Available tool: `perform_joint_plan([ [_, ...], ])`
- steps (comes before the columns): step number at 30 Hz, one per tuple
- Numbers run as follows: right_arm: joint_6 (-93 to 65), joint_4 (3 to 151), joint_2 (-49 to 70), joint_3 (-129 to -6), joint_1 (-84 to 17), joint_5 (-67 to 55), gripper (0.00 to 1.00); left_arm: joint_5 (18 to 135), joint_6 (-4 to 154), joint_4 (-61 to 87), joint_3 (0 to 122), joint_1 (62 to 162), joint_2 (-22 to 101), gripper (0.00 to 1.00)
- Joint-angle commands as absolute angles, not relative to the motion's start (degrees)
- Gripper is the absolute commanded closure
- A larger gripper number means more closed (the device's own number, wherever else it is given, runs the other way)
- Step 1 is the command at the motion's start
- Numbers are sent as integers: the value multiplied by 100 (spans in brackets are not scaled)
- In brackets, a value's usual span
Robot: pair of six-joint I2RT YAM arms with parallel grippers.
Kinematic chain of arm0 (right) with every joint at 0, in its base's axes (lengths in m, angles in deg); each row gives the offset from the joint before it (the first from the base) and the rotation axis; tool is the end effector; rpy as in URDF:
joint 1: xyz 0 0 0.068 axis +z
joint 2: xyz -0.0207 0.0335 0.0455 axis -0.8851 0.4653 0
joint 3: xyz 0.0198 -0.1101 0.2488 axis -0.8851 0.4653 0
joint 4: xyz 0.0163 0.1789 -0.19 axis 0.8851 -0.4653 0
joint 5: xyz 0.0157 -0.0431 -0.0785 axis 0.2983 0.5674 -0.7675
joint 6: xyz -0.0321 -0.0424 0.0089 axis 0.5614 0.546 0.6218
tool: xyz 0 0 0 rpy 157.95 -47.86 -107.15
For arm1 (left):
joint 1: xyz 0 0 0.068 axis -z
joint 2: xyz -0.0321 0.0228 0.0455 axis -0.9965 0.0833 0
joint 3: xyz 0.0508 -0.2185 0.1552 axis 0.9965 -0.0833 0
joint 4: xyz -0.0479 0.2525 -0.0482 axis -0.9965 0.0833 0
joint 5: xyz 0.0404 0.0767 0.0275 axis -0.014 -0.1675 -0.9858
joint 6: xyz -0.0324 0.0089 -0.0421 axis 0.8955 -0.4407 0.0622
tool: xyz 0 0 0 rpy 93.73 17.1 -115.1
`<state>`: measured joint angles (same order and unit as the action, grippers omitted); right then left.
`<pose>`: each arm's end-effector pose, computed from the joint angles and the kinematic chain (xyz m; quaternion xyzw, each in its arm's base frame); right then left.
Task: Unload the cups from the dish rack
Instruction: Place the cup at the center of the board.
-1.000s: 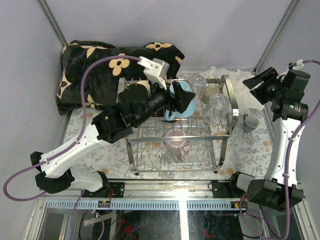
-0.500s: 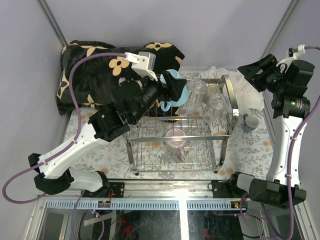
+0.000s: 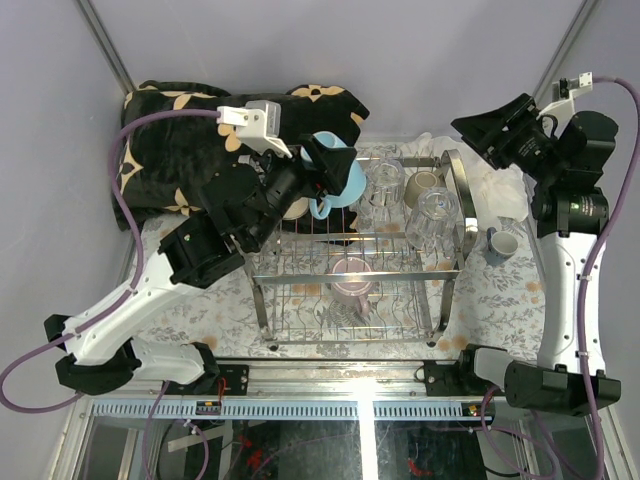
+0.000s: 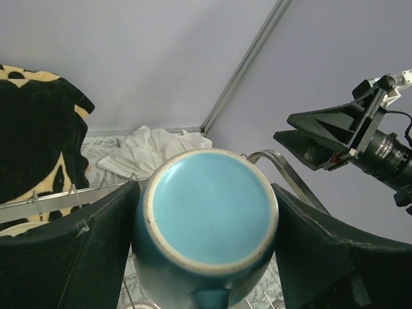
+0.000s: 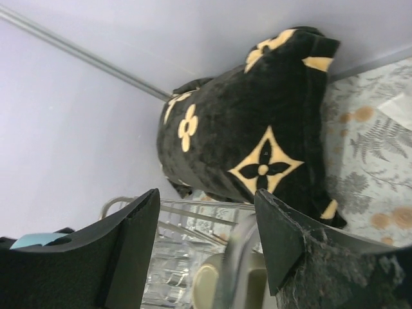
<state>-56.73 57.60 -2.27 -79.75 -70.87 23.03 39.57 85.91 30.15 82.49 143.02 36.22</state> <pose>0.2362 -0.0139 0.4957 0.1309 0.6974 0.4445 0.5467 0.1477 -0.2025 0.5224 0.0221 0.6711 -0.3369 0.6601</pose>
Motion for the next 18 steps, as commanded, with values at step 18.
perform_joint_plan([
  [18, -8285, 9295, -815, -7356, -5805, 3155, 35, 3132, 9134, 1520, 8008, 14296, 3120, 100],
])
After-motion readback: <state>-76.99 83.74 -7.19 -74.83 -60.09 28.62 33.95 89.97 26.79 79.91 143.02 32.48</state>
